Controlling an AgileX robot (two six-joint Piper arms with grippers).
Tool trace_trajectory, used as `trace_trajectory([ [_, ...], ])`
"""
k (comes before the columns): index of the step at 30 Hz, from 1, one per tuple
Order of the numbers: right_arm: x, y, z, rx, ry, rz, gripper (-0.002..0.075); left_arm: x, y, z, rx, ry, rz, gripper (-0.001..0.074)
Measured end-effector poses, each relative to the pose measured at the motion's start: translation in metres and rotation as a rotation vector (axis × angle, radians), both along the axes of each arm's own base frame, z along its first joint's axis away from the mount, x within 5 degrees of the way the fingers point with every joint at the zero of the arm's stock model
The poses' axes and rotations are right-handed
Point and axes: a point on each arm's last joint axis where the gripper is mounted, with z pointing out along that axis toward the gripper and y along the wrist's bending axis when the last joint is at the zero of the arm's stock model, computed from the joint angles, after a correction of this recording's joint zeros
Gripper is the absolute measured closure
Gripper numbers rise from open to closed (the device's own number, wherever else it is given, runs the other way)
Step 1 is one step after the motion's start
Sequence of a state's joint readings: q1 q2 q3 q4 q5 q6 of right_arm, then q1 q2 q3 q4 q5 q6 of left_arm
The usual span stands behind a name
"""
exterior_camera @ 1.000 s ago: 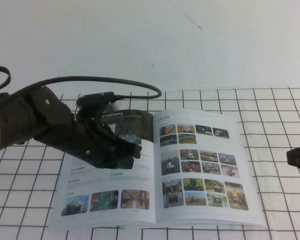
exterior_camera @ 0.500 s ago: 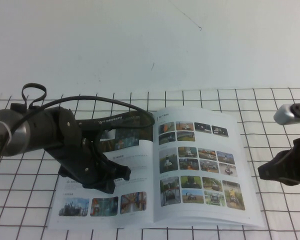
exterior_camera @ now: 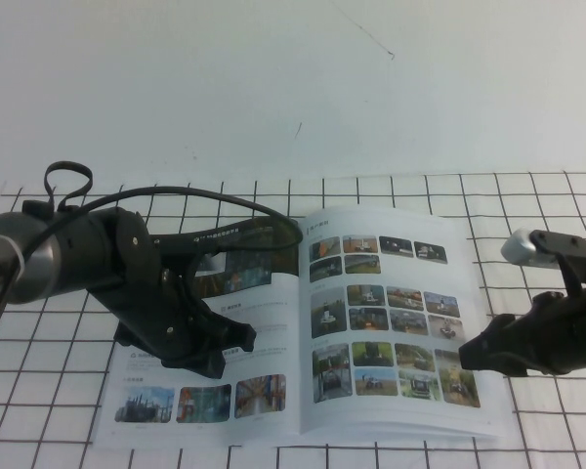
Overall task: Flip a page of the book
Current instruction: Open the closed book
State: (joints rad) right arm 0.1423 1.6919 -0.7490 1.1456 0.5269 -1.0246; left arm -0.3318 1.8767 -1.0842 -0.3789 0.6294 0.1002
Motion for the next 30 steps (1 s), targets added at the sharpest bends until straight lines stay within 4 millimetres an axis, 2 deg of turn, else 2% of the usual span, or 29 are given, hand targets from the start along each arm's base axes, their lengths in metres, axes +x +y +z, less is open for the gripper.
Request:
trace_trajectory([
  [4, 0.003, 0.000, -0.006, -0.002, -0.003, -0.011, 0.0377, 0.000, 0.000, 0.000, -0.001, -0.002, 0.000, 0.0738],
  [20, 0.007, -0.006, -0.007, -0.033, -0.033, -0.034, 0.0376, 0.001, 0.000, 0.001, -0.004, 0.000, 0.003, 0.0738],
  [30, 0.012, 0.000, -0.025, 0.041, 0.005, -0.037, 0.0376, 0.001, 0.000, 0.001, -0.010, 0.000, 0.006, 0.0738],
])
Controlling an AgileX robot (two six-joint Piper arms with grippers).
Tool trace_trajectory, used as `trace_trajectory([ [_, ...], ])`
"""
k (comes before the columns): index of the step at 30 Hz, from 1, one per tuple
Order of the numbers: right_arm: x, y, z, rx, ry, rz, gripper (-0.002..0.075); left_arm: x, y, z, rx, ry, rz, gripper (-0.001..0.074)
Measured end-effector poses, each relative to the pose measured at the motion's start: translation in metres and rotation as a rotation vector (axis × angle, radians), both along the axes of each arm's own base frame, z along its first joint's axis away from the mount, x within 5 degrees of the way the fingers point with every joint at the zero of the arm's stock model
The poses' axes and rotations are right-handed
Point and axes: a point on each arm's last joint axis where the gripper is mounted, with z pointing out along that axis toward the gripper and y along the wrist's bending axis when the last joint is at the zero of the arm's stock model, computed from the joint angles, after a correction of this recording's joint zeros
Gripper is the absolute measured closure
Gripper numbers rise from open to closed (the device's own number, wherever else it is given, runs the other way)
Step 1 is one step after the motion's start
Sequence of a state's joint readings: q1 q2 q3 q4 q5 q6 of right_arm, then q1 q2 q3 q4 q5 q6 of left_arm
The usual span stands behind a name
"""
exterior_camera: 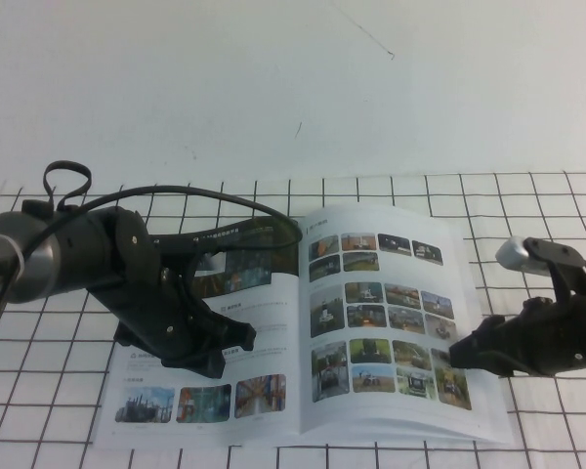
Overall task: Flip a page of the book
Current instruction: Open the closed book
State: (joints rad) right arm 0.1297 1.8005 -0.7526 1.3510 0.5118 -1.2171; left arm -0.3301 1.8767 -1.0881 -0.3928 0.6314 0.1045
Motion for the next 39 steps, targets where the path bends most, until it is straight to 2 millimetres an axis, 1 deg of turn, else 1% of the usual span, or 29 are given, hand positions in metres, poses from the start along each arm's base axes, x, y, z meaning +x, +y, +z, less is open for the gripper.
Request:
trace_trajectory([
  [8, 0.002, 0.008, 0.004, 0.110, -0.017, 0.010, 0.0376, 0.000, 0.000, 0.000, -0.001, 0.000, -0.001, 0.0738],
  [14, 0.001, 0.020, 0.020, 0.315, -0.077, 0.067, 0.0376, 0.000, 0.000, 0.000, -0.001, 0.000, -0.002, 0.0738],
  [17, 0.001, 0.023, 0.026, 0.384, -0.103, 0.091, 0.0376, 0.000, 0.000, 0.000, -0.001, 0.000, -0.002, 0.0738],
  [19, 0.002, 0.019, 0.026, 0.380, -0.107, 0.079, 0.0376, 0.000, 0.000, 0.000, 0.000, 0.001, -0.006, 0.0738],
  [21, 0.005, 0.010, 0.023, 0.349, -0.106, 0.055, 0.0376, 0.000, 0.000, 0.000, -0.002, 0.001, -0.005, 0.0738],
  [25, 0.007, -0.016, 0.022, 0.260, -0.098, 0.008, 0.0370, 0.000, 0.000, 0.000, -0.002, 0.001, -0.005, 0.0738],
  [28, 0.007, -0.032, 0.025, 0.230, -0.089, -0.031, 0.0341, 0.000, 0.000, 0.000, -0.001, 0.000, -0.007, 0.0738],
  [32, 0.006, -0.036, 0.022, 0.206, -0.063, -0.040, 0.0304, 0.000, 0.000, 0.000, -0.001, 0.000, -0.005, 0.0738],
  [39, 0.006, -0.037, 0.021, 0.182, -0.062, -0.035, 0.0293, 0.000, 0.000, 0.000, -0.005, -0.001, -0.010, 0.0738],
])
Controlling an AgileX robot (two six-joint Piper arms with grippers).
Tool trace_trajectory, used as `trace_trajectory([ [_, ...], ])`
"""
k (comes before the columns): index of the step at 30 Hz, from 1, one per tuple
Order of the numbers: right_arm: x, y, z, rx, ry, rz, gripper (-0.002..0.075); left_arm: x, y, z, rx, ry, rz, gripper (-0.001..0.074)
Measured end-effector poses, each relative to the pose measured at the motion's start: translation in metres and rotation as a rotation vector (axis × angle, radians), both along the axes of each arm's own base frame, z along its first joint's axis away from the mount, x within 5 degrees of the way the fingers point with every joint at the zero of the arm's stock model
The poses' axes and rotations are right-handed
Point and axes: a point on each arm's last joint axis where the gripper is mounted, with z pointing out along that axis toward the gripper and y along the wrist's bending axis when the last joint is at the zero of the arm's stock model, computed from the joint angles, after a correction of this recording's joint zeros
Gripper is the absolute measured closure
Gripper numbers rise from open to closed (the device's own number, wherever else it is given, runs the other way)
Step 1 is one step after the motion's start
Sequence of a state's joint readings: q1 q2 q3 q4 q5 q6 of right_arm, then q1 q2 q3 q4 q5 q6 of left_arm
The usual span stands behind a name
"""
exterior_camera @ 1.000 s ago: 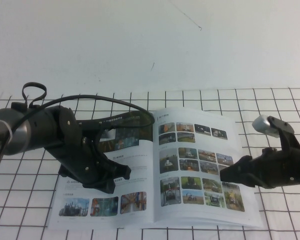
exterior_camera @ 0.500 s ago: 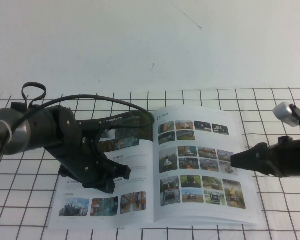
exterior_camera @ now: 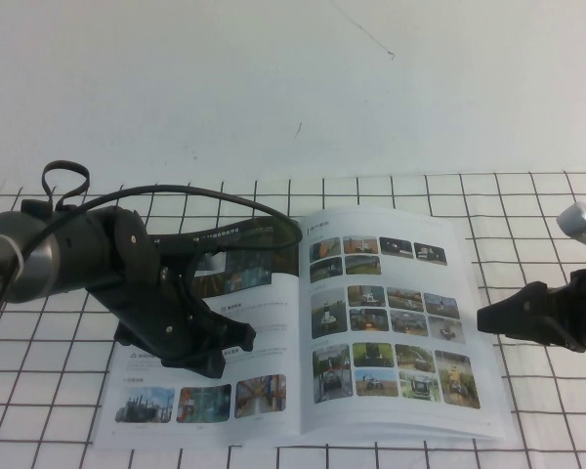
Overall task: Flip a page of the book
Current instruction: Open the closed book
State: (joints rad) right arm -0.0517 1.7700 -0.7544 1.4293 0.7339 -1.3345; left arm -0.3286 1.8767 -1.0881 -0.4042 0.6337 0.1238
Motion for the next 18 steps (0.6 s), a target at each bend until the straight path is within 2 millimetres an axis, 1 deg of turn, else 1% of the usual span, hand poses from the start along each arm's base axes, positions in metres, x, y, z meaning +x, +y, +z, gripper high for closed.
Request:
trace_trajectory([
  [4, 0.001, 0.000, -0.008, 0.010, 0.021, -0.001, 0.0293, 0.000, 0.000, 0.000, 0.000, -0.002, -0.007, 0.0738],
  [14, 0.005, 0.004, -0.040, 0.101, 0.115, -0.014, 0.0293, 0.000, 0.000, 0.000, -0.001, -0.003, -0.009, 0.0738],
  [18, 0.006, 0.005, -0.045, 0.118, 0.123, -0.015, 0.0293, 0.000, 0.000, 0.000, -0.001, -0.003, -0.011, 0.0737],
])
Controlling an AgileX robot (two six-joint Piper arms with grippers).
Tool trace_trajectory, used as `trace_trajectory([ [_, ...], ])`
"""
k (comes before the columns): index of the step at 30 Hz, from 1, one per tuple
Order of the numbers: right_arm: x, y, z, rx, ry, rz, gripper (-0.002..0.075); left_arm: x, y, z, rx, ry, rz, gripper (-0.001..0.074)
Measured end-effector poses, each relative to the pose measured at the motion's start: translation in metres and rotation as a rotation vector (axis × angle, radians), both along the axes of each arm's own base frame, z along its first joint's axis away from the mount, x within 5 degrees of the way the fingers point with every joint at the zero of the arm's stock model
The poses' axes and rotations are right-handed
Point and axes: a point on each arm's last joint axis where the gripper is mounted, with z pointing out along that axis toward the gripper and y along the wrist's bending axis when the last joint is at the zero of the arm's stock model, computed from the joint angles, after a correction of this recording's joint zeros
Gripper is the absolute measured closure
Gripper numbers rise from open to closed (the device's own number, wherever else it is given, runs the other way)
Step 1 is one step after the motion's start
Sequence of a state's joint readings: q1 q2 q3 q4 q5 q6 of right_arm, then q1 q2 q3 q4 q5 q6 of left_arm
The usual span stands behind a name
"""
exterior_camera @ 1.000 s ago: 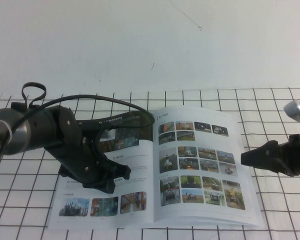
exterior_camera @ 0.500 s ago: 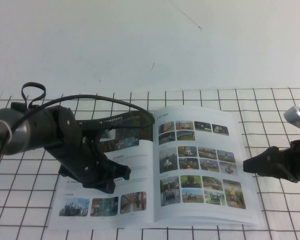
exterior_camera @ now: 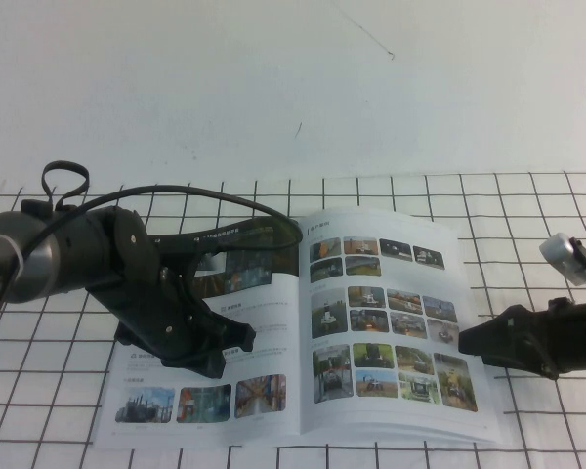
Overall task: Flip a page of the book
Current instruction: Open the closed book
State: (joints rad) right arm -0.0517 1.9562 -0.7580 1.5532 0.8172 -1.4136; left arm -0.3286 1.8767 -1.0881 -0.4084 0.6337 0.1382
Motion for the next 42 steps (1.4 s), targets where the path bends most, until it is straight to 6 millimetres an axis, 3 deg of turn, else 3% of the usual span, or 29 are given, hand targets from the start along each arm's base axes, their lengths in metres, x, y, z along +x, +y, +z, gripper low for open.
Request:
trace_trajectory([
  [13, 0.002, 0.006, -0.005, 0.122, -0.036, 0.020, 0.0293, 0.000, 0.000, 0.000, 0.000, 0.000, -0.002, 0.0737],
  [22, 0.002, 0.013, 0.015, 0.288, -0.151, 0.070, 0.0293, 0.000, 0.000, 0.000, -0.001, 0.000, -0.001, 0.0737],
  [35, 0.005, 0.014, 0.100, 0.284, -0.434, 0.117, 0.0293, 0.000, 0.000, -0.001, -0.001, 0.001, -0.003, 0.0737],
  [38, 0.005, 0.018, 0.111, 0.289, -0.464, 0.133, 0.0293, 0.000, 0.000, -0.001, -0.003, 0.001, -0.005, 0.0737],
  [42, 0.004, 0.039, 0.119, 0.306, -0.479, 0.201, 0.0293, 0.000, -0.001, -0.001, -0.005, 0.000, -0.007, 0.0737],
])
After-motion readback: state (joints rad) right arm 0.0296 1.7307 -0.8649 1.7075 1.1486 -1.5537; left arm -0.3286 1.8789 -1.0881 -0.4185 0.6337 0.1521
